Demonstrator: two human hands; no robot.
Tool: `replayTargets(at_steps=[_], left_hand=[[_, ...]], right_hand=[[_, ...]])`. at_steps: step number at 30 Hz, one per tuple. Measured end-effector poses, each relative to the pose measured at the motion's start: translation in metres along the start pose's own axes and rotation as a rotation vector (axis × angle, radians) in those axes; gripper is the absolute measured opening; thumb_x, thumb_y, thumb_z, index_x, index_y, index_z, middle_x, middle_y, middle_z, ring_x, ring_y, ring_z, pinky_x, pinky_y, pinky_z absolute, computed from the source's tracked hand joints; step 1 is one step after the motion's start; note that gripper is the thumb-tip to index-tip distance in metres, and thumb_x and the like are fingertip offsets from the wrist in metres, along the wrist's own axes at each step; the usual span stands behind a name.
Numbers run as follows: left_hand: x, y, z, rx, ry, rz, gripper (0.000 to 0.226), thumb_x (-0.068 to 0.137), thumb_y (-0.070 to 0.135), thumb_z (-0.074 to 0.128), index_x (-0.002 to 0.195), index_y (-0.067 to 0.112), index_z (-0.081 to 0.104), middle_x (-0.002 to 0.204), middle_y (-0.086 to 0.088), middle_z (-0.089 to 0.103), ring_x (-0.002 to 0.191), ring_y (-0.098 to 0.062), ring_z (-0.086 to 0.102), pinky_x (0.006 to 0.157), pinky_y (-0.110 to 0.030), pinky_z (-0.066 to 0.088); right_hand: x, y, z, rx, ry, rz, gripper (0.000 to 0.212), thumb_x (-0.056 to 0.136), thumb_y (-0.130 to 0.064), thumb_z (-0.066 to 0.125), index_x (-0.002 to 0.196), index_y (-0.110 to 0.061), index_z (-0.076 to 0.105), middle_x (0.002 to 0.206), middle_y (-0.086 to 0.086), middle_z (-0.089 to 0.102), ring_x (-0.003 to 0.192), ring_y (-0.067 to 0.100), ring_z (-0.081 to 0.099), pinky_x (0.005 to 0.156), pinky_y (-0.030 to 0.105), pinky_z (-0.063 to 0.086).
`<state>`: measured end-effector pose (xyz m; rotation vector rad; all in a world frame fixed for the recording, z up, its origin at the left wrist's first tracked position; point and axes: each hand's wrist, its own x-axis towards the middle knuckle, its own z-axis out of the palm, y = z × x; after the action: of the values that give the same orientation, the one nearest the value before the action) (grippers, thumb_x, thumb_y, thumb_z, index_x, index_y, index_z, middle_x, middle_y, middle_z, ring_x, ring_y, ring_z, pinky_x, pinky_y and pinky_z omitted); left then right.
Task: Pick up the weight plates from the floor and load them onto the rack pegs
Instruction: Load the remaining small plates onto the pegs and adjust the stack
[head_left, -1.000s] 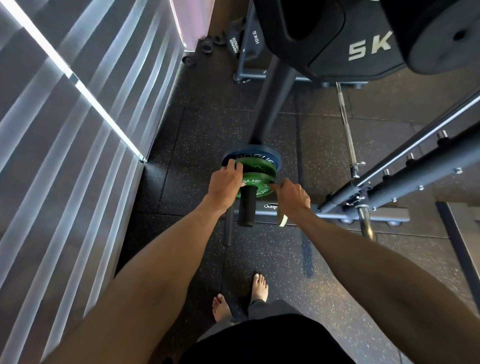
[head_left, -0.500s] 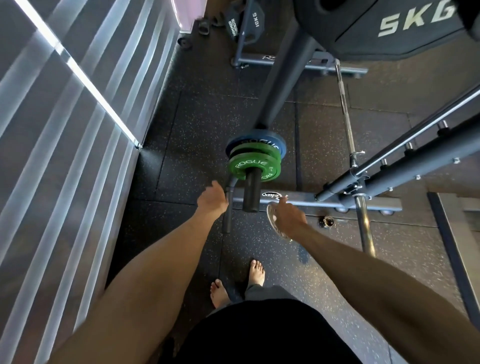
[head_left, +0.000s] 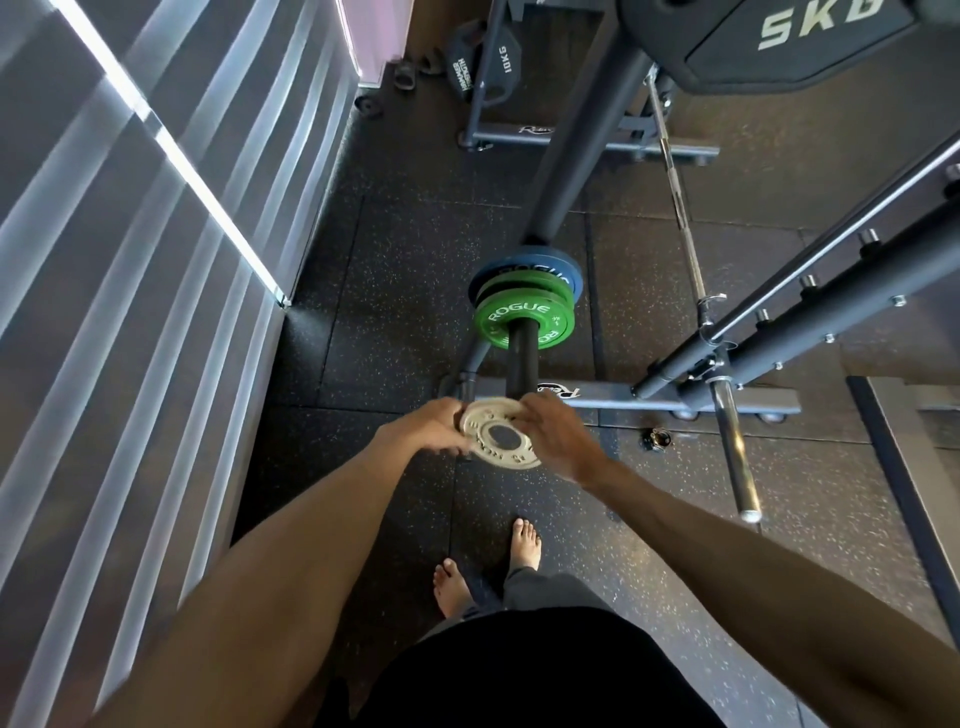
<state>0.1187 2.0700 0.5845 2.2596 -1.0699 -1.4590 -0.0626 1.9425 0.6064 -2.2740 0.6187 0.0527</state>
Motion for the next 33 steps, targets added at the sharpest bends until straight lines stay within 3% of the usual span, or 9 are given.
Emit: replayTargets(at_steps=[5,8,11,17,20,23,28,33], left_hand=[[0.004,0.03,-0.008,0.13,0.3,0.158,0.033,0.083,0.033,0.075,0.109,0.014,0.065,0.076,0.001,0.074,0.061,-0.01,0.071,0.073,-0.035,0.06],[0.006,0.044,-0.008,0.294,0.403,0.156,0.037,0.085,0.039,0.071,0.11,0.012,0.064,0.088,-0.005,0.074,0.075,-0.02,0.072,0.078,-0.04,0.058],[0.008,0.051,-0.008,0.447,0.473,0.151,0.042,0.088,0.041,0.067,0.116,0.011,0.062,0.102,-0.009,0.072,0.091,-0.028,0.069,0.08,-0.04,0.055],[0.014,0.06,-0.003,0.522,0.603,0.114,0.036,0.093,0.037,0.06,0.117,0.01,0.056,0.101,-0.011,0.071,0.09,-0.031,0.068,0.076,-0.04,0.052],[0.019,0.073,-0.009,0.313,0.702,0.036,0.042,0.094,0.035,0.06,0.12,0.003,0.051,0.105,-0.017,0.068,0.095,-0.036,0.066,0.078,-0.043,0.051],[0.031,0.085,-0.018,-0.012,0.731,-0.063,0.048,0.093,0.033,0.063,0.121,-0.003,0.047,0.113,-0.022,0.064,0.103,-0.038,0.064,0.082,-0.044,0.051],[0.049,0.104,-0.034,-0.339,0.687,-0.102,0.057,0.091,0.029,0.066,0.126,-0.007,0.039,0.126,-0.026,0.057,0.114,-0.039,0.058,0.092,-0.042,0.05],[0.062,0.119,-0.052,-0.488,0.702,-0.123,0.06,0.092,0.022,0.066,0.13,-0.006,0.029,0.132,-0.027,0.052,0.119,-0.037,0.056,0.093,-0.036,0.047]], right_hand=[[0.014,0.005,-0.021,-0.074,0.133,0.136,0.021,0.1,-0.025,0.053,0.112,-0.008,0.057,0.108,0.011,0.052,0.095,0.024,0.053,0.082,0.036,0.046],[0.017,0.013,-0.027,-0.076,0.188,0.168,0.016,0.098,-0.024,0.059,0.106,-0.01,0.059,0.102,0.01,0.052,0.085,0.025,0.057,0.081,0.045,0.052],[0.022,0.015,-0.03,-0.097,0.177,0.162,0.011,0.098,-0.023,0.06,0.102,-0.014,0.061,0.101,0.007,0.053,0.084,0.025,0.06,0.081,0.045,0.054],[0.023,0.015,-0.031,-0.252,0.249,0.16,0.017,0.1,-0.031,0.055,0.11,-0.02,0.064,0.104,0.005,0.054,0.081,0.022,0.062,0.075,0.04,0.058],[0.036,0.005,-0.042,-0.267,0.298,0.331,0.036,0.098,-0.038,0.056,0.12,-0.009,0.057,0.111,0.016,0.06,0.096,0.032,0.063,0.076,0.039,0.049],[0.058,0.002,-0.05,-0.085,0.28,0.569,0.058,0.096,-0.046,0.059,0.126,0.0,0.042,0.114,0.021,0.063,0.103,0.037,0.062,0.078,0.041,0.049],[0.088,0.011,-0.061,0.246,0.295,0.588,0.054,0.095,-0.038,0.063,0.123,0.001,0.039,0.115,0.024,0.063,0.104,0.039,0.064,0.075,0.039,0.047],[0.111,0.013,-0.077,0.282,0.283,0.576,0.052,0.097,-0.04,0.06,0.124,0.001,0.041,0.122,0.023,0.061,0.112,0.039,0.059,0.077,0.034,0.041]])
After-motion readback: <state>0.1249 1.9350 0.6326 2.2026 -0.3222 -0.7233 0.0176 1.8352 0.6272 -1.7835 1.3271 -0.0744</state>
